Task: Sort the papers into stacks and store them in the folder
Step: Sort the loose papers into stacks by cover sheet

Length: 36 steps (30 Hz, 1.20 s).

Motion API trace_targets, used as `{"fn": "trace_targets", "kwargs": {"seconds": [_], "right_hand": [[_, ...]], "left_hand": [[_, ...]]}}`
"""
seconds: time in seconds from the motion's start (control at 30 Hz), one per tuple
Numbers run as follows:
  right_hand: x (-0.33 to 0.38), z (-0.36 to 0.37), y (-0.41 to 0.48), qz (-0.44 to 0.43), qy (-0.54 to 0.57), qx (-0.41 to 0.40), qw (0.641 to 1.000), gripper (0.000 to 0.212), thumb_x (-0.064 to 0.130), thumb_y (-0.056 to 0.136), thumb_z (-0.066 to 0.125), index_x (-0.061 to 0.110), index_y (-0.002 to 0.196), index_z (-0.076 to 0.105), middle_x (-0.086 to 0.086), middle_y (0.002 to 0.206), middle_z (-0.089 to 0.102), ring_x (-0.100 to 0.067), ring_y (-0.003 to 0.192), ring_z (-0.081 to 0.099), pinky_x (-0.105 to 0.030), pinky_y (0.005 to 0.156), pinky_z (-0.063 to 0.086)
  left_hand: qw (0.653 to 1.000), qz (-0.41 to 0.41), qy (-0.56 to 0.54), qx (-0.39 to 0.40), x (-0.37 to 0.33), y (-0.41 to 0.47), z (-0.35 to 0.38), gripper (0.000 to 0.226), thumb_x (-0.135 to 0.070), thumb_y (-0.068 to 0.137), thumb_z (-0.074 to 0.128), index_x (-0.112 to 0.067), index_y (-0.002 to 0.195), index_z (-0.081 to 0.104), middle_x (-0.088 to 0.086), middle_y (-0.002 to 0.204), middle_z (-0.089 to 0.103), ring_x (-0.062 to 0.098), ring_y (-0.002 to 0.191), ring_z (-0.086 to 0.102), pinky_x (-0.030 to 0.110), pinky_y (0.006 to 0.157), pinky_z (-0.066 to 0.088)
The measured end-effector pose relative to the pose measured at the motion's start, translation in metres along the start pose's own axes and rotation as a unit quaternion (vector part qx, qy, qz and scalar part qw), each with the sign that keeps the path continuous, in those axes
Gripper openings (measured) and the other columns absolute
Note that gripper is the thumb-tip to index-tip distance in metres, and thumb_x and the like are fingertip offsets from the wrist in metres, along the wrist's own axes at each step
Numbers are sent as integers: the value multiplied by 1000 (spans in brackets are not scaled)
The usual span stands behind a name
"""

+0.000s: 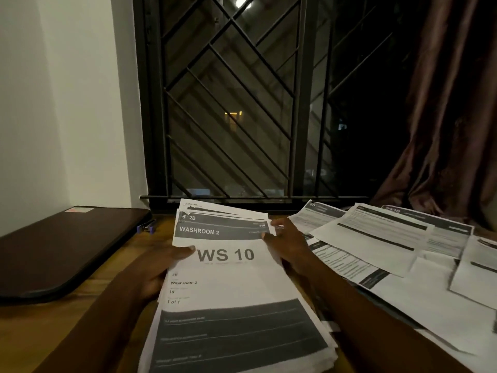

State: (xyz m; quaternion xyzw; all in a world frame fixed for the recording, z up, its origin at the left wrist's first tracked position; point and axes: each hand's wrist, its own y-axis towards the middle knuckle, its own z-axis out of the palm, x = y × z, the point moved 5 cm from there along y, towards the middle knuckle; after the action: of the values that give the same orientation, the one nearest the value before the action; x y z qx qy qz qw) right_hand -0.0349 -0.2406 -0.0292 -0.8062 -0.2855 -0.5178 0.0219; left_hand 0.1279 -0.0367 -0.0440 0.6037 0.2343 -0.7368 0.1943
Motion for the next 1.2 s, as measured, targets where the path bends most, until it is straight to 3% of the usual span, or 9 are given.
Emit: {"fn": "trace_targets", "kwargs": {"seconds": [0.13,0.23,0.43,0.53,0.63,0.7,0.87,1.03,1.2], "right_hand": [[-22,-61,-2,15,-208,-11,978,71,43,73,78,28,131,41,-6,135,50,-28,123,46,-44,102,41],[-45,-90,-13,79,-364,61,926,90,61,67,75,28,140,33,-7,145,37,-31,134,32,-45,110,30],[-42,-98,-24,56,-351,137,924,80,46,77,73,21,142,34,-3,144,42,-21,128,42,-30,99,38],[-35,-93,-27,54,-401,151,902,73,34,78,75,17,138,36,-6,137,47,-21,120,48,-28,89,43],[-30,-92,-31,30,-421,86,902,57,21,81,70,14,132,43,-10,131,48,-23,115,51,-30,89,46],[-28,-98,-33,12,-439,33,898,50,27,85,67,14,129,48,-10,129,48,-23,113,53,-31,91,46],[-39,-104,-30,28,-478,31,877,51,41,84,65,14,125,51,-9,125,52,-23,110,55,-33,90,47],[-37,-108,-24,47,-473,43,879,71,65,77,61,13,124,53,-7,122,57,-23,109,56,-32,87,47],[-32,-105,-22,25,-505,56,861,53,37,84,67,11,127,50,-9,127,50,-23,113,52,-31,90,46]], "left_hand": [[1000,-4,6,-20,1,2,-1,22,2,93,55,-6,111,62,25,101,72,41,78,72,56,72,57],[1000,-7,9,-24,4,8,-6,31,0,89,58,-6,119,60,26,108,70,46,98,66,57,90,51],[999,19,39,-16,7,15,-10,29,0,89,58,-3,118,62,24,111,70,47,104,64,62,102,42],[998,24,48,-27,6,15,-10,24,1,90,57,-2,113,62,22,101,73,44,92,69,57,94,50],[997,33,62,-39,5,14,-9,14,2,92,55,-3,102,64,17,85,75,34,71,70,43,78,54],[997,27,56,-42,5,14,-8,16,1,92,56,-2,105,64,20,92,74,39,81,68,48,86,52],[998,13,51,-29,10,19,-11,28,-2,90,59,-2,118,61,23,107,71,46,100,66,61,99,45],[997,15,69,-31,10,22,-12,25,-2,91,58,-3,116,61,23,107,71,42,89,70,49,84,54],[995,16,85,-41,9,17,-11,27,-2,91,58,-2,117,61,23,106,72,45,98,67,51,88,53]]}}
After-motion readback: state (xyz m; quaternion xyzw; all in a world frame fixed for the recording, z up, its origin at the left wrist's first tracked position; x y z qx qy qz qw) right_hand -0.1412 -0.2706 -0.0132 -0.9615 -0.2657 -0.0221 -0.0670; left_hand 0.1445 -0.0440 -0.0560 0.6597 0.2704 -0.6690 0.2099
